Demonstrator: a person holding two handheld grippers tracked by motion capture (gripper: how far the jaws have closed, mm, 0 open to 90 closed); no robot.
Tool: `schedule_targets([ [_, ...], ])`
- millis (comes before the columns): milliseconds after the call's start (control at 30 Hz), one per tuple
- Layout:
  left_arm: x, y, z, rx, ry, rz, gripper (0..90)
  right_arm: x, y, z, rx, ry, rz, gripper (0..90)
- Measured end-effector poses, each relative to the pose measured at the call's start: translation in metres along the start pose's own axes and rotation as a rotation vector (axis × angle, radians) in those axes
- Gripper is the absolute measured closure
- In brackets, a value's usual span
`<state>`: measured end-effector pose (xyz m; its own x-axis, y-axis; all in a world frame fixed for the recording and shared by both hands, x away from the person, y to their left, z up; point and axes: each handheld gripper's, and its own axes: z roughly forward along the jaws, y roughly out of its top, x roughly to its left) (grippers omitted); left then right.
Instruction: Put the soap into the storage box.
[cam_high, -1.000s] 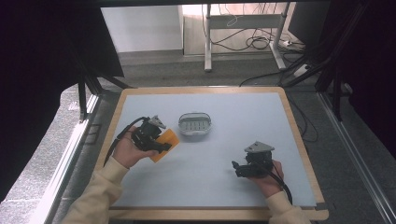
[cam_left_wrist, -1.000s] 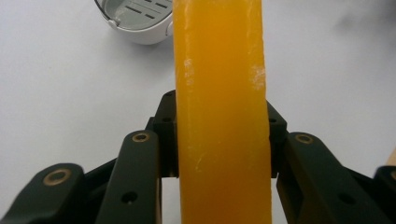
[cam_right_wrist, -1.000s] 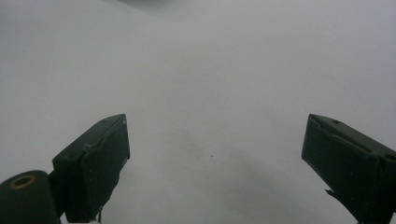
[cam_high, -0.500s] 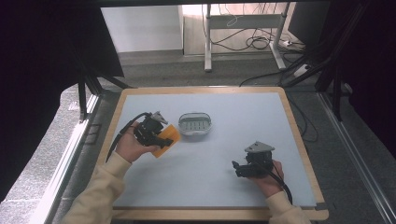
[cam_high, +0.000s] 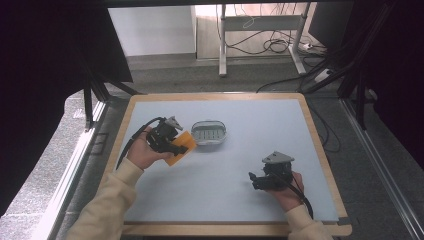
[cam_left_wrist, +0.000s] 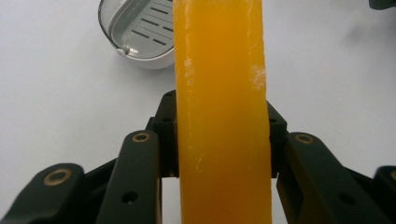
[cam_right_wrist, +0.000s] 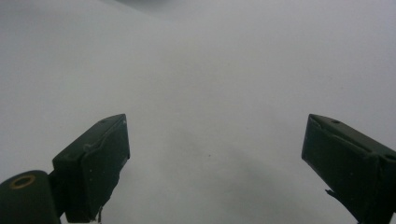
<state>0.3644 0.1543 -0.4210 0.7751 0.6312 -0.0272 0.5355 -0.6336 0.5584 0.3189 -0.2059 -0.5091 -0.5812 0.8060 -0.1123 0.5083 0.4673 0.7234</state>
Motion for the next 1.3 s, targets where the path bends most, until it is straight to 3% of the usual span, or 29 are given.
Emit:
schedule_targets([
  [467, 0.007, 0.015, 0.001, 0.031, 0.019, 0.029, 61.7, -0.001, 0.000, 0.000, 0.001, -0.002, -0.001, 8.0],
  [1067, 0.015, 0.029, 0.004, 0.035, 0.032, 0.051, 61.7, 0.000, 0.000, 0.000, 0.001, 0.001, -0.002, 8.0],
  [1300, 0.017, 0.034, 0.007, 0.045, 0.046, 0.064, 61.6, 0.000, 0.001, -0.002, -0.019, -0.007, -0.009, 8.0],
])
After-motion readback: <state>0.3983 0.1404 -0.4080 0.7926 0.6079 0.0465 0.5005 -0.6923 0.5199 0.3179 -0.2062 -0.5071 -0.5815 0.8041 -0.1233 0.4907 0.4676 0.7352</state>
